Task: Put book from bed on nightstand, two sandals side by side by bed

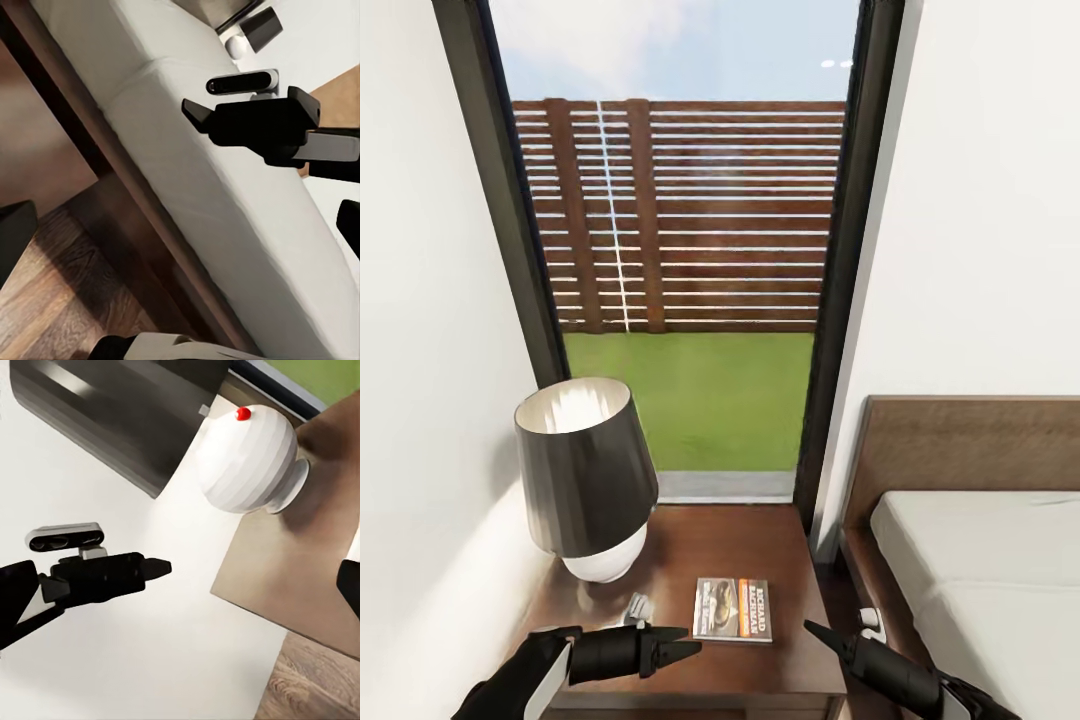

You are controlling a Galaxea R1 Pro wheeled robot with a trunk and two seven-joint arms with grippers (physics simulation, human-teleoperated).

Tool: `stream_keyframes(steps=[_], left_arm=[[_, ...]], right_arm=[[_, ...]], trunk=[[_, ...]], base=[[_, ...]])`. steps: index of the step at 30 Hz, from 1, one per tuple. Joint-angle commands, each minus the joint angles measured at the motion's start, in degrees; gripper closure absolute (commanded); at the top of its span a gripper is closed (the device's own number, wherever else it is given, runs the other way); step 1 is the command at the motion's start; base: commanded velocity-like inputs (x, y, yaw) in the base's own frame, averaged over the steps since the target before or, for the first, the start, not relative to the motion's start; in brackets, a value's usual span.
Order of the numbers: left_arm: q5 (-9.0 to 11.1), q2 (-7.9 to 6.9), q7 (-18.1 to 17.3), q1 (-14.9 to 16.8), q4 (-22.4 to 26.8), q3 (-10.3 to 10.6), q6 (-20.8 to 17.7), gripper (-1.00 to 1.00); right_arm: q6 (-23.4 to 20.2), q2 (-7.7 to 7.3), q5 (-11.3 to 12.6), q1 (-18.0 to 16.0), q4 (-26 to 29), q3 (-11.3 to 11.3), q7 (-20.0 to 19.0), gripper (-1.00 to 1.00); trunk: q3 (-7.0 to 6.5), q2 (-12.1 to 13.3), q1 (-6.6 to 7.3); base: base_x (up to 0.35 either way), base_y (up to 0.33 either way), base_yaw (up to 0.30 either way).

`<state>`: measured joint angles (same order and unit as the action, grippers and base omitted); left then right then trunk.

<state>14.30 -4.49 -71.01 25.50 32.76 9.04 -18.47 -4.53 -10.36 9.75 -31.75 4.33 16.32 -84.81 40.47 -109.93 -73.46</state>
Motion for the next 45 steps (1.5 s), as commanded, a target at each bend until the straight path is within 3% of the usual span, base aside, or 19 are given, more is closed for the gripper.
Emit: stream_keyframes(steps=[1,6,13,16,19,21,22,23,26,27,28,30,33,34,35,38,45], left_arm=[[0.55,-0.08,0.0,0.02,0.02,0.36,-0.6,-1.0],[0.57,-0.08,0.9,-0.01,-0.03,0.43,-0.57,-1.0],[0.55,0.6,7.1,-0.63,-0.31,0.45,-0.13,-1.0],[0.53,0.74,9.46,-0.75,-3.58,0.39,1.48,-1.0],[0.43,0.87,11.22,-0.79,-9.55,0.43,6.68,-1.0],[0.39,0.99,14.14,-0.8,-13.47,0.44,12.06,-1.0],[0.35,1.03,17.84,-0.8,-17.53,0.44,15.72,-1.0],[0.32,1.04,18.61,-0.8,-18.55,0.44,16.3,-1.0],[0.2,1.06,21.58,-0.81,-24.29,0.71,19.37,-1.0],[-0.03,1.06,22.29,-0.81,-27.02,0.97,21.43,-1.0],[-0.2,1.06,22.54,-0.82,-27.92,1.08,22.14,-1.0],[-2.37,1.0,26.79,-1.27,-30.99,1.47,24.95,-1.0],[-3.57,0.98,31.44,-3.76,-31.5,1.54,25.5,-1.0],[-3.84,0.98,33.07,-5.06,-31.58,1.56,25.59,-1.0],[-4.1,1.02,35.18,-6.64,-31.64,1.57,25.72,-1.0],[-4.28,1.02,38.32,-8.09,-31.69,1.58,25.81,-1.0],[-4.29,0.89,41.45,-9.43,-31.71,1.58,25.89,-1.0]], right_arm=[[-0.48,-0.01,0.26,-0.01,-0.02,-0.15,-0.15,-1.0],[-0.48,-0.01,0.2,-0.03,-0.02,-0.15,-0.09,-1.0],[-0.41,-0.04,0.18,0.02,-3.05,-0.21,-0.1,-1.0],[1.17,-0.08,0.18,0.02,-5.4,-0.23,-0.06,-1.0],[4.17,-0.09,0.18,0.26,-7.42,-0.23,0.77,-1.0],[5.32,-0.09,0.18,1.64,-8.24,-0.23,3.71,-1.0],[5.83,-0.04,0.18,3.48,-8.58,-0.24,8.98,-1.0],[5.9,-0.05,0.18,3.81,-8.62,-0.24,10.38,-1.0],[6.12,-0.01,0.06,4.77,-8.8,-0.24,19.18,-1.0],[6.14,0.03,-0.48,4.96,-8.88,-0.24,23.95,-1.0],[6.14,0.04,-0.77,5.01,-8.9,-0.24,25.5,-1.0],[5.97,0.09,-2.79,5.18,-9.03,-0.24,33.61,-1.0],[5.85,0.14,-3.27,5.44,-9.06,-0.24,35.64,-1.0],[5.82,0.15,-3.36,6.72,-9.06,-0.24,36.1,-1.0],[5.76,0.16,-3.43,10.09,-9.02,-0.24,36.7,-1.0],[5.75,0.3,-3.47,13.52,-8.99,-0.24,37.24,-1.0],[5.76,0.49,-3.51,15.15,-8.93,-0.24,37.46,-1.0]], trunk=[[-0.13,0.39,0.23],[-1.02,2.39,1.33],[-2.28,5.2,2.87],[-2.82,6.41,3.53],[-3.36,7.61,4.19],[-3.72,8.41,4.63],[-3.9,8.81,4.85],[-4.08,9.21,5.07],[-4.62,10.42,5.72],[-4.79,10.82,5.94],[-4.97,11.22,6.16],[-5.33,12.02,6.6],[-5.87,13.22,7.26],[-6.05,13.62,7.48],[-6.23,14.03,7.7],[-6.59,14.83,8.14],[-6.59,14.83,8.14]], base=[[0.0,0.0,0.0],[0.0,0.0,0.0],[0.0,0.0,0.0],[0.0,0.0,0.0],[0.0,0.0,0.0],[0.0,0.0,0.0],[0.0,0.0,0.0],[0.0,0.0,0.0],[0.0,0.0,0.0],[0.0,0.0,0.0],[0.0,0.0,0.0],[0.0,0.0,0.0],[0.0,0.0,0.0],[0.0,0.0,0.0],[0.0,0.0,0.0],[0.0,0.0,0.0],[0.0,0.0,0.0]])
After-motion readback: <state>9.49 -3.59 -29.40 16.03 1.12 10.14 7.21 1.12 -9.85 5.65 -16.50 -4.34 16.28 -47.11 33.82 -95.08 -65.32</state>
